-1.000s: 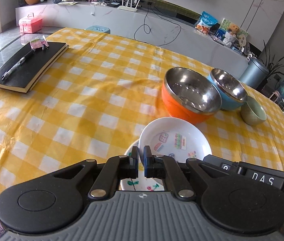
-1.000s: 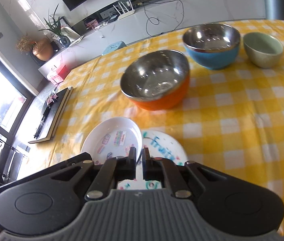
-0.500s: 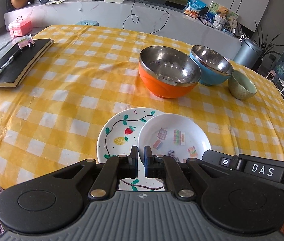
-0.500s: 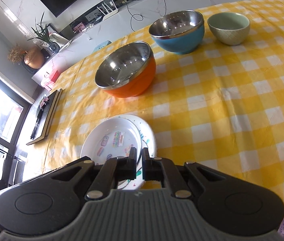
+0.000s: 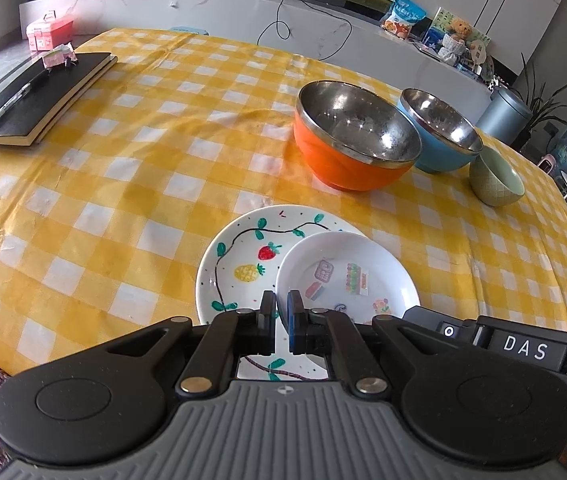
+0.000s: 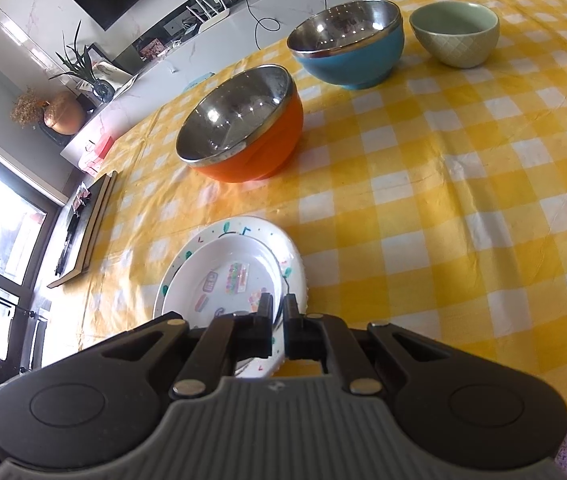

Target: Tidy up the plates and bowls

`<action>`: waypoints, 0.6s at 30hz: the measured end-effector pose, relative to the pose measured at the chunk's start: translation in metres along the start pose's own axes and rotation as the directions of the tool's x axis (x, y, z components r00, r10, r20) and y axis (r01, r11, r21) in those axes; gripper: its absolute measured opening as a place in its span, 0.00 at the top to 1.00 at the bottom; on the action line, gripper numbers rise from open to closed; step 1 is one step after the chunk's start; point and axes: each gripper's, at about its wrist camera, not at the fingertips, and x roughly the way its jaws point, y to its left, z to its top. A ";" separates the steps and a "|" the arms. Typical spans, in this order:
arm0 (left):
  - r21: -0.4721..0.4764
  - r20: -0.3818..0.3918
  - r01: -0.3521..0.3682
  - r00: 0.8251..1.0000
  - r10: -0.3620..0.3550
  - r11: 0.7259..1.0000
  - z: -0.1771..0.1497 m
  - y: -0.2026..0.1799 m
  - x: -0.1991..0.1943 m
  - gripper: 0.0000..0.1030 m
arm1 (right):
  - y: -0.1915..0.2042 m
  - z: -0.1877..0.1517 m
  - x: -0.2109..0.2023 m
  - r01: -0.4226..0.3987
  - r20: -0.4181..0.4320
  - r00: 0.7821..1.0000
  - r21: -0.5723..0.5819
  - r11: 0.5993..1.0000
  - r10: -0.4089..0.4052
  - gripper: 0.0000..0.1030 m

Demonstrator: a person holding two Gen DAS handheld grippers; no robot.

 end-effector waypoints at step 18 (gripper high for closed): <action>0.018 0.013 -0.079 0.997 0.079 0.997 0.000 0.012 0.014 0.95 | 0.015 -0.005 0.028 0.003 -0.025 1.000 -0.056 0.998 -0.004 0.97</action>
